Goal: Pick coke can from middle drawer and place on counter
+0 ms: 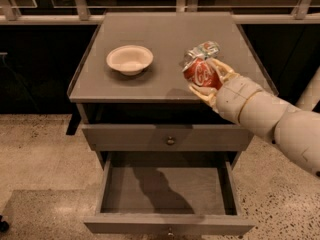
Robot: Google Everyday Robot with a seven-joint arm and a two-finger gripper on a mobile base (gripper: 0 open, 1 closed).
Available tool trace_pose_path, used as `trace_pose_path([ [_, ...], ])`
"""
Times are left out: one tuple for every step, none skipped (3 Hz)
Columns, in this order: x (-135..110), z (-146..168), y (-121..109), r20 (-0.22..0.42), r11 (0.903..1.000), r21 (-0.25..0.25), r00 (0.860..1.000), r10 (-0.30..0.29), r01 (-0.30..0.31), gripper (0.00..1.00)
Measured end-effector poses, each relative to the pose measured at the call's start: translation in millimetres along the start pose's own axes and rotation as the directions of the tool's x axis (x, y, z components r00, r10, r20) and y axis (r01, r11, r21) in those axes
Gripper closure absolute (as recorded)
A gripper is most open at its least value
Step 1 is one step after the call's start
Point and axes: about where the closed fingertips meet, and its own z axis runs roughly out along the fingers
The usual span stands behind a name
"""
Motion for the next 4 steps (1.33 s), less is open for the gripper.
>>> trace_pose_path([
  [21, 26, -8, -0.048, 0.9998, -0.022, 0.999, 0.002, -0.003, 1.0],
  [42, 43, -14, -0.112, 0.9997, -0.024, 0.994, -0.004, 0.002, 1.0],
  [61, 50, -22, -0.162, 1.0, -0.007, 0.987, -0.001, 0.0, 1.0],
  [59, 50, -24, -0.162, 1.0, -0.007, 0.987, -0.001, 0.0, 0.81],
])
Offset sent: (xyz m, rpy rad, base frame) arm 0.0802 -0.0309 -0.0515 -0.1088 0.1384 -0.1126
